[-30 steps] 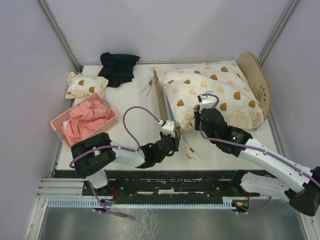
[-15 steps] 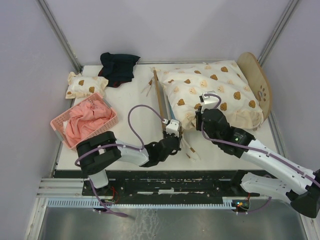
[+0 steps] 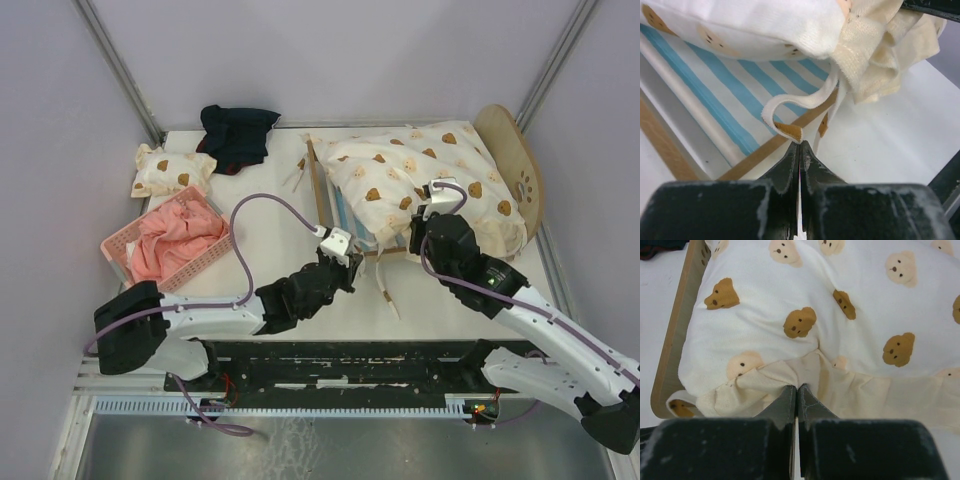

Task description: Set up the pet bed

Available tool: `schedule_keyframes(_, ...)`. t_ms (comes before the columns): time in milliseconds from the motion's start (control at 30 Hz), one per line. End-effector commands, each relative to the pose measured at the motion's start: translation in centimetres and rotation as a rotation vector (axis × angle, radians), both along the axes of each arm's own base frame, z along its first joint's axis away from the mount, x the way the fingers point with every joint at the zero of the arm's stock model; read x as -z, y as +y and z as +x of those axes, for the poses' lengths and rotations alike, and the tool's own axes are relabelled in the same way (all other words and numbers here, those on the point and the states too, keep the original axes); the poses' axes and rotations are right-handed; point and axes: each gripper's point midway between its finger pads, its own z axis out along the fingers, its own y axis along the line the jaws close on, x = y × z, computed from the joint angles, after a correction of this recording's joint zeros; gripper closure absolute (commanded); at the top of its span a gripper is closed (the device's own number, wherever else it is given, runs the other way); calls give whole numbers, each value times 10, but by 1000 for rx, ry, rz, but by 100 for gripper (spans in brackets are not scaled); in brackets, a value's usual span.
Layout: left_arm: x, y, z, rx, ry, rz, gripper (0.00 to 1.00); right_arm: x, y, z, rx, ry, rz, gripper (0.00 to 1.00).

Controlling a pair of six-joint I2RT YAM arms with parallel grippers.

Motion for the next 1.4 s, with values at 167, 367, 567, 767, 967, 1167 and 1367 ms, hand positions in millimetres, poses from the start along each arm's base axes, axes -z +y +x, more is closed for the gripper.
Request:
schedule_keyframes(167, -74, 29, 17, -53, -294, 199, 97, -13, -7, 1, 14, -38, 30, 98)
schedule_keyframes(367, -115, 36, 23, -63, -437, 299, 97, -11, -5, 0, 2, -28, 31, 98)
schedule_keyframes(567, -127, 36, 29, -63, -512, 402, 97, -14, -6, -1, 1, -34, 40, 98)
schedule_keyframes(767, -107, 45, 39, -125, -497, 514, 97, -14, -5, -1, -3, -32, 37, 98)
schedule_keyframes(967, -120, 55, 48, -185, -549, 547, 97, -12, -4, -1, -7, -27, 35, 98)
schedule_keyframes(1167, -135, 61, 55, -219, -587, 579, 97, -12, -3, -1, -10, -28, 40, 98)
schedule_keyframes(1367, -126, 64, 55, -215, -583, 561, 97, -7, -2, 0, -10, -22, 35, 98)
